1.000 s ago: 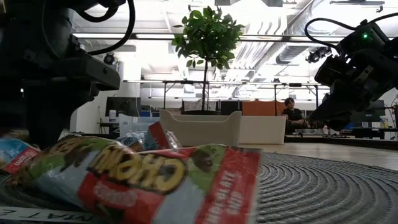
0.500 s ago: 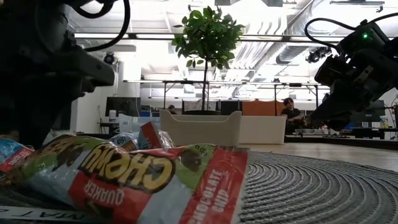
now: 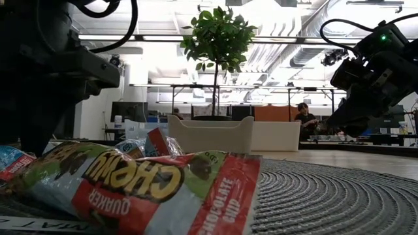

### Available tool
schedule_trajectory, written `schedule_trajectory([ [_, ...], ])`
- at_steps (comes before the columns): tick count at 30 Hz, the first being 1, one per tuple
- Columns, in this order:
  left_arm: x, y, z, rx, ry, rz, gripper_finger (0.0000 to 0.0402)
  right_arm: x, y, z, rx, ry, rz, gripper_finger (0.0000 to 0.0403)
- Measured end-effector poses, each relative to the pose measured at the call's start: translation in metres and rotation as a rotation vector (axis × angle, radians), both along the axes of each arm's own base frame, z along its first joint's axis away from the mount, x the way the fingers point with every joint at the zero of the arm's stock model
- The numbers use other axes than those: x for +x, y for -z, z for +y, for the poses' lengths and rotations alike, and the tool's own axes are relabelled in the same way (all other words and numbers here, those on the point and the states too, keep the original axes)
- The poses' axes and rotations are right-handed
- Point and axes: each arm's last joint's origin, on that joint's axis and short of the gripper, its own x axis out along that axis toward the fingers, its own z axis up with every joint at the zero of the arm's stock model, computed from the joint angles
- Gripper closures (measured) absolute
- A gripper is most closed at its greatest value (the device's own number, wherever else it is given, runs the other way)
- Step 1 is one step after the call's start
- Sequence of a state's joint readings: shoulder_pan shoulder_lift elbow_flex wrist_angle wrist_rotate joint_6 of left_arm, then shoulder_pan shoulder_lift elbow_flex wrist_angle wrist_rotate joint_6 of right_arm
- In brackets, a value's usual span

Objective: Pick and place Granola Bars by type
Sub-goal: Put the orange granola bar into the gray bin

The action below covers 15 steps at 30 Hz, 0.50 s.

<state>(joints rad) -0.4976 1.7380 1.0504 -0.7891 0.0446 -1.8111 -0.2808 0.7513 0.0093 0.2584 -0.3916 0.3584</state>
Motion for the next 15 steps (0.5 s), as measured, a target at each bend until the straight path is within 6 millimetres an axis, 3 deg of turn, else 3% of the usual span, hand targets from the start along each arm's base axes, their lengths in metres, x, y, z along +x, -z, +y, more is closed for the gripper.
schedule_trajectory([
  [6, -0.0005, -0.0001, 0.0002, 0.002, 0.003, 0.005, 0.0243, 0.0000, 0.0001, 0.0000, 0.000, 0.000, 0.000, 0.0403],
  [15, -0.0003, -0.0006, 0.0001, 0.002, 0.008, 0.004, 0.0311, 0.0000, 0.0000, 0.0000, 0.000, 0.000, 0.000, 0.0403],
])
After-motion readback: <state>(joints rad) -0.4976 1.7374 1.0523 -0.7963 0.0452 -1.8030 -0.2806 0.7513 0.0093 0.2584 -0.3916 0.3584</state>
